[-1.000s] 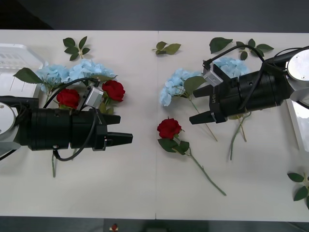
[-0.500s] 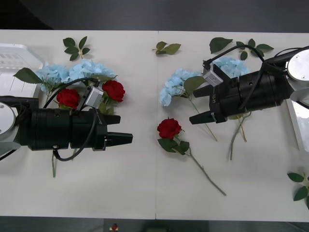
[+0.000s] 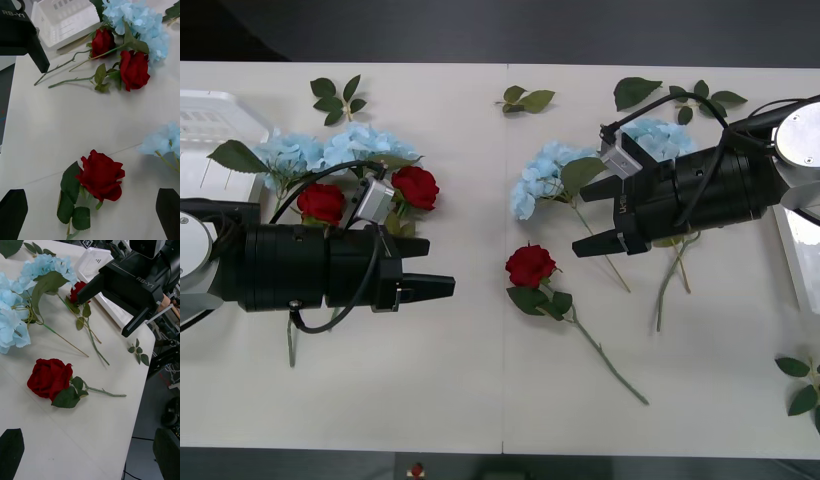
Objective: Put the red flowers into the right box and the blue flowers into the left box
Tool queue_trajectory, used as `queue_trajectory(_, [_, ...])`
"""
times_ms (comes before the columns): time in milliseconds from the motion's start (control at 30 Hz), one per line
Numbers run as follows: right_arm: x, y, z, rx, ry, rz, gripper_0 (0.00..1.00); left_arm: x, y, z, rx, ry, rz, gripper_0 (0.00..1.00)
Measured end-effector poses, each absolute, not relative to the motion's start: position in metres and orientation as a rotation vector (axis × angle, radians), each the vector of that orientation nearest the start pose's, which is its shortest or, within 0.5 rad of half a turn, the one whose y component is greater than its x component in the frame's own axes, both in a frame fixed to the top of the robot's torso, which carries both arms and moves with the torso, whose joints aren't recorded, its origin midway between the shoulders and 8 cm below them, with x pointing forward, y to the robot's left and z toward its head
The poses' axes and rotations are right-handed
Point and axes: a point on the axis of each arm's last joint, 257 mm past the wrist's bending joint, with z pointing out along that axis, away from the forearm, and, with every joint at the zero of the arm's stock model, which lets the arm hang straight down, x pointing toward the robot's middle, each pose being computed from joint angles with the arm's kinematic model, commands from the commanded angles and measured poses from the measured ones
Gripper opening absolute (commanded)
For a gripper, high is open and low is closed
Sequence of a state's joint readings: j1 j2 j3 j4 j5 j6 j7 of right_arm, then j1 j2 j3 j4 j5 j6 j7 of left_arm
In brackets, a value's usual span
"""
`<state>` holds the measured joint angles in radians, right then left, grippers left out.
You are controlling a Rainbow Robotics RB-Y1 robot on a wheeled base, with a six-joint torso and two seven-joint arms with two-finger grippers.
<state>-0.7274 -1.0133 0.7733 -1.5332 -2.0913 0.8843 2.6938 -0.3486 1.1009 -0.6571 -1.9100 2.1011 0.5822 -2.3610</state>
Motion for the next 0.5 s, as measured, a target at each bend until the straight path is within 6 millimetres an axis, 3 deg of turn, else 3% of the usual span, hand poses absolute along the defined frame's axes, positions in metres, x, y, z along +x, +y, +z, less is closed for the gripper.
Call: queue_trajectory(500, [0.4462, -0.0937, -0.1835, -1.395, 1.763, 0.774, 1.0, 0.3819, 0.0804, -0.1828, 0.888, 1.918, -1.032, 1.0])
